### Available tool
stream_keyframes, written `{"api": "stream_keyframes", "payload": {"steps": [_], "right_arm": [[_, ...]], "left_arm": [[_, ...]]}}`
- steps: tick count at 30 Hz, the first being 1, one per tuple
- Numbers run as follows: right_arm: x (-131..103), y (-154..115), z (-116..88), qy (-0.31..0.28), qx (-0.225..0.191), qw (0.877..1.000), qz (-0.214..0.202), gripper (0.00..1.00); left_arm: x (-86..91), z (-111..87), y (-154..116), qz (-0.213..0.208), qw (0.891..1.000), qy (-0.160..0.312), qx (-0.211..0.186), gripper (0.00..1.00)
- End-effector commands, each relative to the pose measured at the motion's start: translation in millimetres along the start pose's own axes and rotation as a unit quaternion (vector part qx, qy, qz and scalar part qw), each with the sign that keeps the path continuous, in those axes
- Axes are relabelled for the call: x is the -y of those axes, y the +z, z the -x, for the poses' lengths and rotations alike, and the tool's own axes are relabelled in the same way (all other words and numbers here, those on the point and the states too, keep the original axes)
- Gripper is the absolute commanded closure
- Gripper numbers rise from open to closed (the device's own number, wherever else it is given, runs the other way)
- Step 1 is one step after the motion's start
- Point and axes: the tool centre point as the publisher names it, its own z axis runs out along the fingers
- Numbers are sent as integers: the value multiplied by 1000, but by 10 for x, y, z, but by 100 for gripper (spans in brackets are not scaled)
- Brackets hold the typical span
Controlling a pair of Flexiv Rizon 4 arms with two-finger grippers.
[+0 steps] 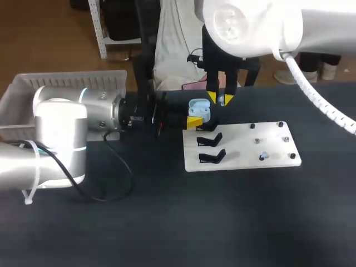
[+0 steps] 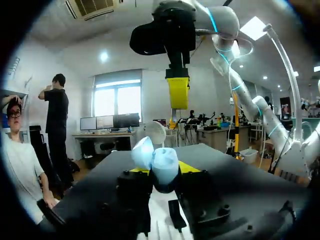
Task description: Pick up each earbud case from the left stands, insert the matching earbuds, close the lid, and place the case in the box.
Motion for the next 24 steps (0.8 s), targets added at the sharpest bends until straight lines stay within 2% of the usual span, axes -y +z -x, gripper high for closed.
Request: {"api": "stream_keyframes", "payload": {"steps": [1, 9, 16, 24], "right_arm": [[17, 1, -17, 1, 2, 1000, 1, 100], [-31, 71, 3, 9, -12, 1000, -8, 100], [-98, 51, 27, 31, -2, 999, -7, 100], [-121, 101, 31, 58, -17, 998, -18, 100]], "left_arm": [[-3, -4, 0, 0, 1000, 1, 1, 100], [10, -17, 1, 1, 1000, 0, -1, 100], [65, -41, 33, 1, 1000, 1, -6, 100], [75, -70, 85, 1, 1000, -2, -5, 100]]}}
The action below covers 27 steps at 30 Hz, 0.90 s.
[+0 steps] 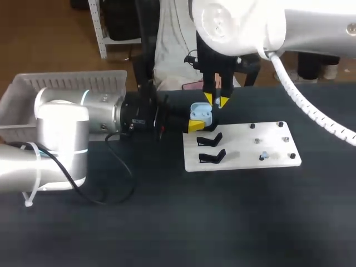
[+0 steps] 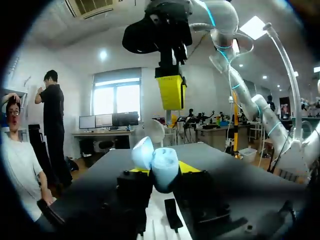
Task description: Pick up each earbud case from the left stands, insert the matching earbuds, close the lid, and place the case in the box.
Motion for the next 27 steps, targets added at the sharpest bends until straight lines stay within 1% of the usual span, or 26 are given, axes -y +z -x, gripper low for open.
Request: {"api": "stream_keyframes", "payload": {"steps": [1, 14, 27], "right_arm": [[-43, 18, 17, 5, -6, 1000, -5, 100], [-65, 126, -26, -2, -11, 1000, -13, 100], [-63, 216, -8, -3, -15, 1000, -16, 100]], "left_arm": [[6, -16, 49, 4, 1000, 1, 1, 100], [4, -57, 124, -2, 1000, -5, 0, 100], [16, -79, 166, -6, 1000, -8, -3, 100]]}}
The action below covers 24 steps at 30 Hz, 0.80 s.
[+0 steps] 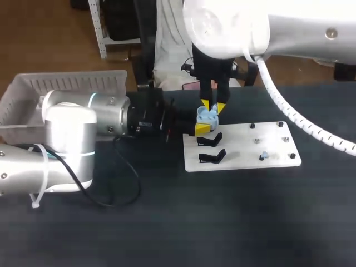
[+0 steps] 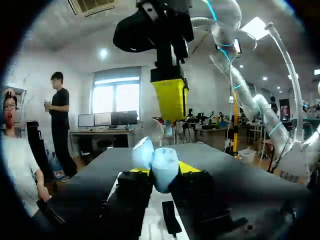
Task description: Pick up each earbud case from the left stands, insert the matching earbuds, close the lid, and place the case in the box.
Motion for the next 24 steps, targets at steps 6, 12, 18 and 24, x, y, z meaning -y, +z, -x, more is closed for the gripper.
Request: {"api": "stream_keyframes", "payload": {"steps": [6, 12, 18, 24], "right_arm": [[-10, 51, 7, -1, -3, 1000, -4, 100], [-12, 79, 5, -1, -6, 1000, -7, 100], [-16, 98, 2, 1, -9, 1000, -9, 100], [-34, 116, 9, 2, -11, 1000, -8, 100]], "left_arm": [[5, -23, 28, -2, 1000, -1, -5, 100], [20, -43, 40, 0, 1000, 3, -10, 100], [10, -54, 39, 6, 1000, 2, -6, 100], [7, -62, 39, 6, 1000, 2, -4, 100]]}}
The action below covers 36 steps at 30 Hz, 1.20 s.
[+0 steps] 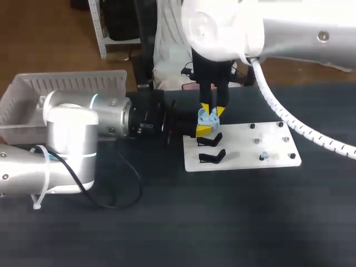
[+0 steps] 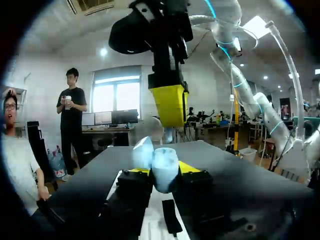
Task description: Pick up each earbud case from the left stands, insert the matching earbuds, close the lid, and place the case in the box.
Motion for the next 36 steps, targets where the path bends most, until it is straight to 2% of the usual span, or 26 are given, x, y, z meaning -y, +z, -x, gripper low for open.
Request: {"api": "stream_keyframes", "payload": {"steps": [1, 36], "right_arm": [[-26, 14, 11, 1, -2, 1000, -2, 100], [-90, 112, 54, -9, -9, 1000, -15, 100]], "left_arm": [[8, -12, 12, 3, 1000, 1, 1, 100], [7, -17, 11, 3, 1000, 1, 1, 100]]}}
